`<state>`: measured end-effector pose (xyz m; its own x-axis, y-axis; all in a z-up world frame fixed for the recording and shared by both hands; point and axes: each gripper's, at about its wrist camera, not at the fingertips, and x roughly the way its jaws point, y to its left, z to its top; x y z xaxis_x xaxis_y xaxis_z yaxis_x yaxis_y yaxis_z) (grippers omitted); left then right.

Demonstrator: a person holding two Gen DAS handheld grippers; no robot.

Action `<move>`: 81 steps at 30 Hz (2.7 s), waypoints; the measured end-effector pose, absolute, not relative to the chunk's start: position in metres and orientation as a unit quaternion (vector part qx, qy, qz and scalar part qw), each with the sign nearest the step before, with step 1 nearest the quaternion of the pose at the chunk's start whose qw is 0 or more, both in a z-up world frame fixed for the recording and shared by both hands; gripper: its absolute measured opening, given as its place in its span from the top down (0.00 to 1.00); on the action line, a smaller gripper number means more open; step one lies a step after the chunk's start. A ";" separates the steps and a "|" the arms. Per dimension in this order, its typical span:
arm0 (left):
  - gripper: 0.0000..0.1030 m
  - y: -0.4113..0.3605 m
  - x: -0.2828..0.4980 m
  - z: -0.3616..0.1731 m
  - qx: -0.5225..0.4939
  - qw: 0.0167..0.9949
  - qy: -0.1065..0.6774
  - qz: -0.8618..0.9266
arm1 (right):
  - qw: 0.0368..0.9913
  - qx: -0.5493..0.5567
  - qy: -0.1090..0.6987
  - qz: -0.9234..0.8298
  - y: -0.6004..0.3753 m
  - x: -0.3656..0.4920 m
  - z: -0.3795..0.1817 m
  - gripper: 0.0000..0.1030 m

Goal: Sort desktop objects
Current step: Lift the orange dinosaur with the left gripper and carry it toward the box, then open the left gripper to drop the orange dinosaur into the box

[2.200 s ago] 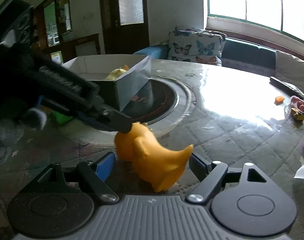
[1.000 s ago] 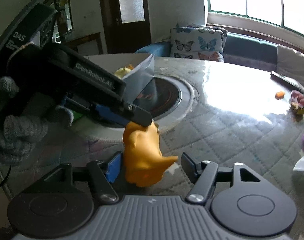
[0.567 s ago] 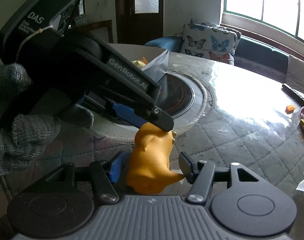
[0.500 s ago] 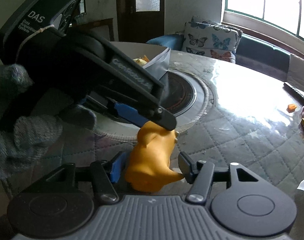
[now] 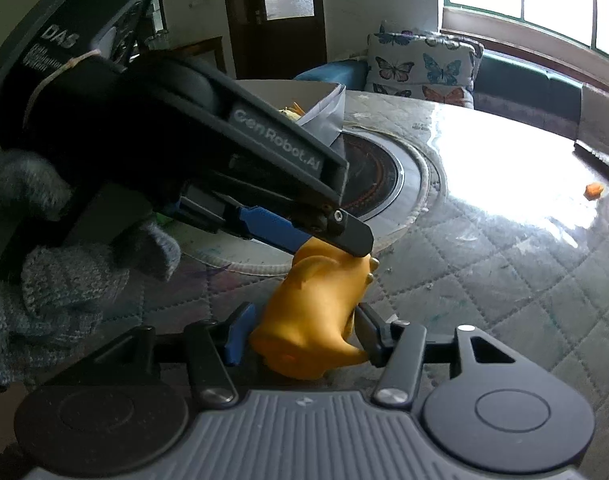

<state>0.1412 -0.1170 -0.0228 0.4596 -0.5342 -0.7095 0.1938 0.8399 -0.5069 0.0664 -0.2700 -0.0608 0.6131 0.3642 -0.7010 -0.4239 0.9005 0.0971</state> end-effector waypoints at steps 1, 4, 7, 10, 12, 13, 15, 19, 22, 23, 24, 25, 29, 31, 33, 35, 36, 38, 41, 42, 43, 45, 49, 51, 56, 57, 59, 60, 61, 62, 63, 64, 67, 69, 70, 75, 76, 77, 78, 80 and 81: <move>0.59 -0.117 0.140 -0.022 -0.180 0.835 0.471 -0.218 | 0.896 -0.034 0.382 0.222 -0.271 0.067 -0.061 0.43; 0.59 -0.115 0.137 -0.019 -0.178 0.837 0.468 -0.220 | 0.894 -0.015 0.386 0.227 -0.275 0.070 -0.059 0.41; 0.59 -0.113 0.132 -0.016 -0.176 0.841 0.462 -0.221 | 0.892 -0.004 0.390 0.227 -0.278 0.071 -0.057 0.41; 0.59 -0.113 0.125 -0.014 -0.169 0.847 0.454 -0.218 | 0.893 -0.001 0.395 0.219 -0.278 0.070 -0.056 0.47; 0.59 -0.114 0.120 -0.012 -0.164 0.852 0.448 -0.217 | 0.893 -0.004 0.395 0.215 -0.276 0.070 -0.056 0.54; 0.59 -0.114 0.118 -0.011 -0.163 0.853 0.445 -0.217 | 0.894 -0.005 0.395 0.213 -0.275 0.069 -0.056 0.54; 0.59 -0.114 0.115 -0.009 -0.160 0.856 0.442 -0.215 | 0.895 -0.008 0.395 0.209 -0.274 0.069 -0.055 0.55; 0.60 -0.105 0.110 -0.002 -0.166 0.862 0.432 -0.208 | 0.899 -0.020 0.381 0.216 -0.264 0.072 -0.045 0.55; 0.60 -0.093 0.110 0.011 -0.175 0.871 0.415 -0.199 | 0.902 -0.029 0.366 0.225 -0.255 0.075 -0.034 0.55; 0.60 -0.089 0.111 0.017 -0.177 0.875 0.407 -0.195 | 0.903 -0.033 0.361 0.228 -0.252 0.076 -0.031 0.55; 0.60 -0.084 0.112 0.023 -0.180 0.879 0.399 -0.191 | 0.904 -0.036 0.357 0.231 -0.248 0.077 -0.027 0.55; 0.60 -0.079 0.114 0.030 -0.182 0.883 0.389 -0.187 | 0.905 -0.039 0.352 0.234 -0.245 0.079 -0.024 0.55; 0.59 -0.057 0.131 0.058 -0.179 0.903 0.352 -0.167 | 0.912 -0.057 0.318 0.254 -0.223 0.100 -0.002 0.55; 0.59 -0.044 0.145 0.069 -0.180 0.911 0.337 -0.154 | 0.914 -0.066 0.302 0.264 -0.209 0.115 0.008 0.56; 0.59 -0.030 0.163 0.074 -0.186 0.914 0.330 -0.143 | 0.915 -0.071 0.290 0.272 -0.193 0.134 0.014 0.56; 0.59 -0.016 0.182 0.075 -0.192 0.915 0.329 -0.134 | 0.914 -0.072 0.285 0.279 -0.178 0.154 0.016 0.56; 0.59 -0.008 0.193 0.074 -0.198 0.914 0.331 -0.128 | 0.913 -0.071 0.284 0.283 -0.172 0.162 0.016 0.56; 0.59 0.005 0.211 0.071 -0.208 0.911 0.335 -0.121 | 0.912 -0.070 0.283 0.290 -0.155 0.182 0.013 0.56; 0.59 0.020 0.238 0.062 -0.215 0.907 0.343 -0.111 | 0.908 -0.065 0.288 0.296 -0.137 0.208 0.004 0.56; 0.59 0.025 0.246 0.058 -0.217 0.906 0.346 -0.108 | 0.907 -0.063 0.292 0.298 -0.131 0.217 0.001 0.56; 0.59 0.029 0.255 0.055 -0.218 0.905 0.348 -0.106 | 0.905 -0.062 0.295 0.299 -0.128 0.225 -0.004 0.56; 0.59 0.037 0.266 0.046 -0.224 0.903 0.352 -0.101 | 0.902 -0.060 0.303 0.302 -0.120 0.241 -0.013 0.56; 0.59 0.048 0.280 0.030 -0.235 0.897 0.361 -0.096 | 0.894 -0.066 0.317 0.309 -0.108 0.259 -0.029 0.57; 0.59 0.052 0.283 0.023 -0.238 0.895 0.365 -0.093 | 0.891 -0.070 0.322 0.312 -0.105 0.265 -0.038 0.57; 0.60 0.060 0.285 0.015 -0.243 0.892 0.371 -0.084 | 0.886 -0.080 0.332 0.313 -0.095 0.273 -0.050 0.60; 0.60 0.061 0.284 0.015 -0.243 0.892 0.372 -0.083 | 0.886 -0.081 0.334 0.311 -0.094 0.274 -0.051 0.60; 0.60 0.064 0.280 0.016 -0.243 0.893 0.368 -0.083 | 0.886 -0.079 0.337 0.307 -0.094 0.277 -0.053 0.60; 0.60 0.065 0.278 0.017 -0.242 0.895 0.366 -0.083 | 0.886 -0.077 0.339 0.307 -0.095 0.279 -0.054 0.60; 0.60 0.066 0.275 0.018 -0.240 0.896 0.365 -0.082 | 0.885 -0.076 0.342 0.307 -0.095 0.279 -0.055 0.60; 0.60 0.066 0.273 0.019 -0.238 0.897 0.364 -0.083 | 0.885 -0.078 0.342 0.307 -0.095 0.278 -0.055 0.60; 0.60 0.067 0.271 0.020 -0.237 0.898 0.362 -0.083 | 0.885 -0.081 0.342 0.307 -0.094 0.276 -0.055 0.60; 0.60 0.067 0.268 0.022 -0.234 0.899 0.361 -0.083 | 0.885 -0.083 0.340 0.306 -0.094 0.275 -0.054 0.60; 0.60 0.067 0.257 0.027 -0.224 0.903 0.356 -0.083 | 0.890 -0.086 0.331 0.303 -0.095 0.266 -0.047 0.59; 0.60 0.068 0.249 0.031 -0.218 0.907 0.351 -0.083 | 0.893 -0.088 0.323 0.302 -0.097 0.261 -0.042 0.59; 0.60 0.068 0.244 0.033 -0.216 0.908 0.348 -0.083 | 0.894 -0.087 0.321 0.302 -0.099 0.257 -0.039 0.59; 0.60 0.069 0.216 0.042 -0.207 0.915 0.337 -0.082 | 0.899 -0.092 0.301 0.306 -0.111 0.227 -0.023 0.49; 0.60 0.069 0.210 0.044 -0.206 0.916 0.335 -0.081 | 0.899 -0.090 0.299 0.307 -0.114 0.221 -0.021 0.49; 0.60 0.069 0.205 0.045 -0.205 0.917 0.334 -0.080 | 0.900 -0.089 0.296 0.308 -0.116 0.215 -0.020 0.49; 0.60 0.069 0.198 0.046 -0.203 0.917 0.332 -0.080 | 0.900 -0.088 0.295 0.308 -0.118 0.210 -0.019 0.49; 0.60 0.068 0.185 0.047 -0.197 0.920 0.329 -0.079 | 0.901 -0.086 0.291 0.311 -0.122 0.199 -0.017 0.49; 0.60 0.068 0.179 0.047 -0.193 0.921 0.328 -0.077 | 0.900 -0.086 0.288 0.314 -0.125 0.191 -0.016 0.49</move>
<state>0.1788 0.0681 0.0473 0.7725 -0.2696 -0.5750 0.0158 0.9133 -0.4071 0.1907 -0.1248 -0.0164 0.6365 0.5160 -0.5733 -0.6155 0.7877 0.0256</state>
